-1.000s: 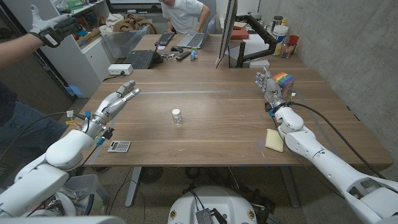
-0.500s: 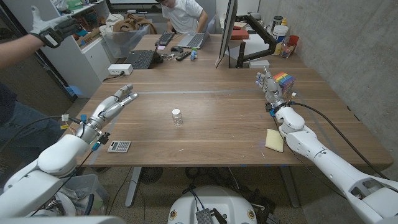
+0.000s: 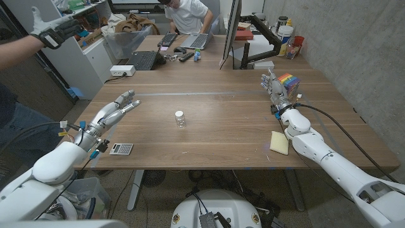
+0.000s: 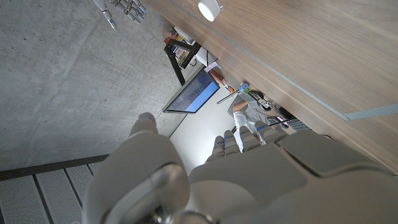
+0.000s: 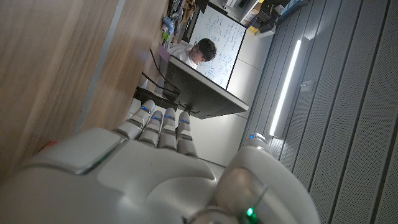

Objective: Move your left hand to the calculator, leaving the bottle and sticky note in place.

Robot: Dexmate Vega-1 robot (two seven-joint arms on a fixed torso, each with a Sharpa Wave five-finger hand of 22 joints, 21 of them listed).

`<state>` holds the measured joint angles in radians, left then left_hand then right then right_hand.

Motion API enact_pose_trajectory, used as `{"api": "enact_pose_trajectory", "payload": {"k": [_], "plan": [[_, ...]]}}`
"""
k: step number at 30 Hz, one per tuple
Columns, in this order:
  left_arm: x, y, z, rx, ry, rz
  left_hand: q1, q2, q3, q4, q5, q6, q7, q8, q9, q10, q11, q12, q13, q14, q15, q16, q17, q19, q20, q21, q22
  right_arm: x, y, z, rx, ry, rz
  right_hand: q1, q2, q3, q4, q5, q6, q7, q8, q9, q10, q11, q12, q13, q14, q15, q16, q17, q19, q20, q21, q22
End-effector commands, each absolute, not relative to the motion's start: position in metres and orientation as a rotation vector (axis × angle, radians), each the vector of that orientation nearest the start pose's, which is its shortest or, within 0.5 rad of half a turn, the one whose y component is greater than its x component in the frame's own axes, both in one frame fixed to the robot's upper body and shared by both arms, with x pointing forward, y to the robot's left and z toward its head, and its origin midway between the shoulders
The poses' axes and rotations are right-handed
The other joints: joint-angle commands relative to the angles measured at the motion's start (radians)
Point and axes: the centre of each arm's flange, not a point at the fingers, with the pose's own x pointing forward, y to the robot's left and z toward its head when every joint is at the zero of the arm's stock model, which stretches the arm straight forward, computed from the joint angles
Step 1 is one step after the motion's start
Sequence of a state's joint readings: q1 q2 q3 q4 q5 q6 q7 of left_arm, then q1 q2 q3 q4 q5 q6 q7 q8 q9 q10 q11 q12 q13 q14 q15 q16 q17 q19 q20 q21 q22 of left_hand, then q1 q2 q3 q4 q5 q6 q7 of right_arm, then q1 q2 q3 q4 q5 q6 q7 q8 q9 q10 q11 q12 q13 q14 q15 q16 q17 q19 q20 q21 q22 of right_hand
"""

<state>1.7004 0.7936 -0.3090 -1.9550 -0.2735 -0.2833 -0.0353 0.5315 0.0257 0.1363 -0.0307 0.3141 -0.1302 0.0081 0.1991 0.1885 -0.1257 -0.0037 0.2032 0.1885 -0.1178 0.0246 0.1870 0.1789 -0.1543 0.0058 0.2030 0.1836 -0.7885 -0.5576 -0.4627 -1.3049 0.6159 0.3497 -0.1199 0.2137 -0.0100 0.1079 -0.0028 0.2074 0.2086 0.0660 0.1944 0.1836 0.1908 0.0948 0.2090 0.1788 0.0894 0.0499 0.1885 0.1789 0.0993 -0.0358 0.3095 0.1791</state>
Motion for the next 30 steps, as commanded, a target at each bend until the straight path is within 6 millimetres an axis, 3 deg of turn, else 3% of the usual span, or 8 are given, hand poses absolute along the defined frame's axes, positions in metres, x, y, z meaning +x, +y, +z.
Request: {"api": "enact_pose_trajectory", "payload": {"k": [1,14,30], "plan": [[0.439,0.410,-0.067,0.642,-0.630,-0.107,0.012,0.000,0.002,-0.004,-0.003,-0.004,-0.006,0.002,0.003,0.004,-0.008,0.004,0.003,-0.002,-0.005,0.002,0.006,-0.003,0.004,0.004,0.004,0.650,-0.289,-0.007,-0.029,-0.648,0.101,0.003,0.012,0.000,-0.002,-0.001,-0.001,0.001,-0.002,0.005,-0.002,-0.004,0.001,0.005,-0.003,-0.002,0.000,0.005,0.011,-0.010,-0.005,0.002],[0.431,0.413,-0.071,0.700,-0.622,-0.118,0.023,0.000,0.003,-0.011,-0.005,0.003,-0.011,0.005,0.003,0.013,-0.012,0.007,0.003,0.007,-0.008,0.005,0.006,0.002,0.005,0.006,0.005,0.653,-0.288,-0.005,-0.036,-0.643,0.090,0.002,0.011,-0.002,-0.002,-0.001,-0.001,0.002,-0.001,0.005,-0.002,-0.002,0.001,0.005,-0.002,-0.001,0.000,0.005,0.012,-0.010,-0.010,0.002],[0.408,0.434,-0.086,0.741,-0.544,-0.064,0.037,0.000,0.006,-0.019,-0.006,0.008,-0.017,0.006,0.003,0.019,-0.018,0.009,0.004,0.013,-0.011,0.006,0.006,0.010,0.013,0.010,0.005,0.658,-0.282,-0.003,-0.048,-0.628,0.099,0.002,0.012,-0.003,-0.003,-0.001,-0.002,0.000,-0.001,0.005,-0.002,-0.004,0.001,0.005,-0.001,-0.002,0.000,0.005,0.014,-0.009,-0.014,0.002]]}}
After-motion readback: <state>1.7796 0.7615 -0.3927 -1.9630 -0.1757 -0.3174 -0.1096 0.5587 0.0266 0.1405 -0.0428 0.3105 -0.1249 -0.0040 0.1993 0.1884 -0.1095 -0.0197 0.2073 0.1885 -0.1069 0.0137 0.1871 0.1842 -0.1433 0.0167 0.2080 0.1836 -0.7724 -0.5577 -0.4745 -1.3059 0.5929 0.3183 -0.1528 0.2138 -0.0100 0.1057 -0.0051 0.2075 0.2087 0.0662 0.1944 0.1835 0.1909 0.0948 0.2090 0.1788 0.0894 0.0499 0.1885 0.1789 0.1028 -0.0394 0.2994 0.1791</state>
